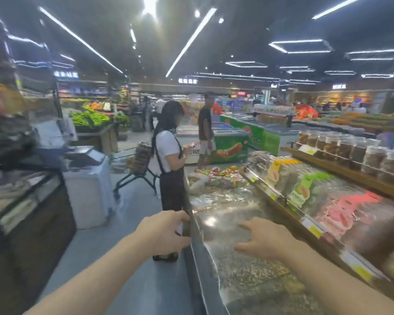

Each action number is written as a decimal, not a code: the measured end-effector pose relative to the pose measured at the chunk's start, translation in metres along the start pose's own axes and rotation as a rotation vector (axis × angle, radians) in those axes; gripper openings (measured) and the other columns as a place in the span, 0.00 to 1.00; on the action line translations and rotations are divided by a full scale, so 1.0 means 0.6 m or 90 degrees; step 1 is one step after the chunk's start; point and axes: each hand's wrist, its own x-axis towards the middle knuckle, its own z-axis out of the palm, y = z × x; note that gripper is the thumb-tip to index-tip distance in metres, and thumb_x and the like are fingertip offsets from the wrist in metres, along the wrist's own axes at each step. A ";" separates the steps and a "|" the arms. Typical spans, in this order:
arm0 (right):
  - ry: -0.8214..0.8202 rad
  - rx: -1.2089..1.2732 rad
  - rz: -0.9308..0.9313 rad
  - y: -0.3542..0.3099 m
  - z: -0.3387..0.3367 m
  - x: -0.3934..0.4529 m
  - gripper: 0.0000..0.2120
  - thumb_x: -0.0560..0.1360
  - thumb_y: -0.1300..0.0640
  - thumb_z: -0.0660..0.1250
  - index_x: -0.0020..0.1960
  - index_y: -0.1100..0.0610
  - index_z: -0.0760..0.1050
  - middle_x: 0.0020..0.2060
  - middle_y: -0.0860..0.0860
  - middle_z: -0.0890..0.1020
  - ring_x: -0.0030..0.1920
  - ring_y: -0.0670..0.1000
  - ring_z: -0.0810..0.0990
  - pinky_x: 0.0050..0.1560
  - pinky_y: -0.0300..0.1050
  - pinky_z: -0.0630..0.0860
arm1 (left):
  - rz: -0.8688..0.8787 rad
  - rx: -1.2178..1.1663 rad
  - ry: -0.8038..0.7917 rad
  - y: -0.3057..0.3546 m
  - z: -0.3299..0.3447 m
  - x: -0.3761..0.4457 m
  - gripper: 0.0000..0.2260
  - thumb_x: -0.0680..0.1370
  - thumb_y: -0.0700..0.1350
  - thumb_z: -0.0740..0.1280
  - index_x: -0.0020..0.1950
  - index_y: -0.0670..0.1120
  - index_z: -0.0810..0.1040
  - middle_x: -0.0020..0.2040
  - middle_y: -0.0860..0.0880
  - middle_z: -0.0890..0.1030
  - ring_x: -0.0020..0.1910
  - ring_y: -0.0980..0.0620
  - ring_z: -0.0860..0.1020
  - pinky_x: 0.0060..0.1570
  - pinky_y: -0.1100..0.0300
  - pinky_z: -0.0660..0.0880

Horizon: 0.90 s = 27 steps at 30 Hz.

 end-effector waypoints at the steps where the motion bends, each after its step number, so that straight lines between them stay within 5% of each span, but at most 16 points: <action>1: -0.003 -0.006 -0.024 -0.032 -0.001 0.002 0.36 0.74 0.31 0.62 0.79 0.41 0.60 0.77 0.45 0.67 0.76 0.51 0.65 0.71 0.52 0.68 | -0.022 0.004 0.000 -0.030 -0.004 -0.024 0.25 0.76 0.62 0.67 0.72 0.62 0.70 0.67 0.59 0.77 0.64 0.52 0.77 0.62 0.53 0.74; 14: -0.037 0.001 -0.198 -0.456 0.043 -0.036 0.36 0.72 0.31 0.63 0.77 0.40 0.63 0.69 0.47 0.72 0.69 0.53 0.72 0.61 0.52 0.73 | -0.217 0.020 0.013 -0.382 -0.050 -0.377 0.31 0.76 0.64 0.66 0.77 0.62 0.61 0.72 0.59 0.73 0.71 0.55 0.73 0.67 0.53 0.72; 27: -0.155 -0.062 -0.437 -0.948 0.201 -0.092 0.38 0.75 0.31 0.63 0.80 0.41 0.57 0.77 0.47 0.65 0.76 0.53 0.66 0.70 0.54 0.70 | -0.440 -0.077 0.023 -0.691 -0.007 -0.766 0.28 0.76 0.63 0.67 0.76 0.61 0.66 0.70 0.59 0.75 0.68 0.56 0.74 0.62 0.55 0.74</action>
